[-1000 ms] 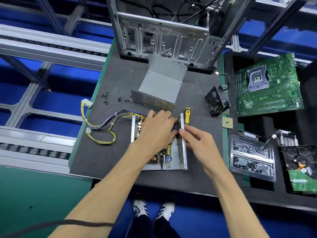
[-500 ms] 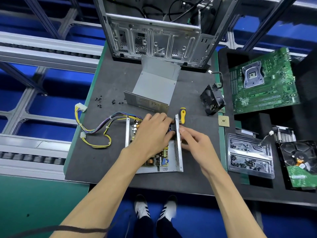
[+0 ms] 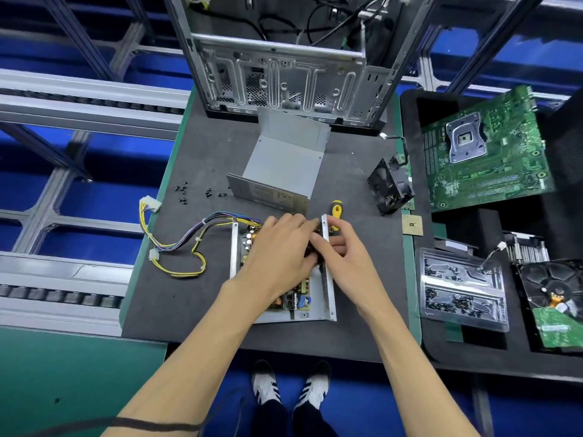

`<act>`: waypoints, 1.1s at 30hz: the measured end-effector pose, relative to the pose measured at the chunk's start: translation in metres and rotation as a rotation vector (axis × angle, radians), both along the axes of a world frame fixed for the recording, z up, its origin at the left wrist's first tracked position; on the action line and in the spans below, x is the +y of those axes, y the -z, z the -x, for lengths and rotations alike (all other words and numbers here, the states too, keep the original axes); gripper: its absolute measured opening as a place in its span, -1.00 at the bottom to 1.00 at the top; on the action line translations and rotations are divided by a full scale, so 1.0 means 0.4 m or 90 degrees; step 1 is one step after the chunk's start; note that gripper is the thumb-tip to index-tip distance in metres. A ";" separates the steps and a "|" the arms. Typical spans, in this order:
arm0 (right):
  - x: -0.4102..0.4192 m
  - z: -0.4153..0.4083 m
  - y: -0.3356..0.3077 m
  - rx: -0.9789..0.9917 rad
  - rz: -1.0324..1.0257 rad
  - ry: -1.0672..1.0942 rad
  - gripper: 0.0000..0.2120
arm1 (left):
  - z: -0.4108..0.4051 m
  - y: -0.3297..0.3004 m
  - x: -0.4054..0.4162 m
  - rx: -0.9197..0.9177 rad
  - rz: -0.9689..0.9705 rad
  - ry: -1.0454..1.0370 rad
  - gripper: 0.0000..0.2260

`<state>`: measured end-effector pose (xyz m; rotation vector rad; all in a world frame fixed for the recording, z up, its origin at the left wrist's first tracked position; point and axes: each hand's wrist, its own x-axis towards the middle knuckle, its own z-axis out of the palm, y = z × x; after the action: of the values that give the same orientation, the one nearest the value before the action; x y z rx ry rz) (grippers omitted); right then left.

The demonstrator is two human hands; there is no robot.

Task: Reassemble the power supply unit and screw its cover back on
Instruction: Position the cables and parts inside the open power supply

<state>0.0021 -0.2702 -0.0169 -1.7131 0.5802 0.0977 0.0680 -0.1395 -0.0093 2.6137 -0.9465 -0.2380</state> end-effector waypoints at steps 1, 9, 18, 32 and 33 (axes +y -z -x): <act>0.002 -0.003 0.002 -0.003 0.013 0.003 -0.62 | 0.003 -0.009 0.004 0.002 0.008 0.000 -0.50; 0.028 -0.009 0.001 -0.065 0.132 0.031 -0.67 | -0.036 -0.070 0.191 -0.054 0.253 -0.298 -0.66; 0.066 -0.018 0.006 -0.076 0.092 0.105 -0.75 | -0.068 0.008 0.289 0.240 0.261 -0.407 -0.77; 0.069 -0.006 0.009 -0.052 0.059 0.143 -0.75 | -0.018 -0.011 0.277 0.318 0.273 -0.362 -0.83; 0.069 -0.003 0.009 -0.053 0.056 0.146 -0.74 | -0.018 -0.014 0.274 0.314 0.269 -0.365 -0.82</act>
<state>0.0032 -0.2425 -0.0206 -1.7146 0.7236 -0.1630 0.0752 -0.0297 -0.0039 2.1611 -0.0560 -0.4447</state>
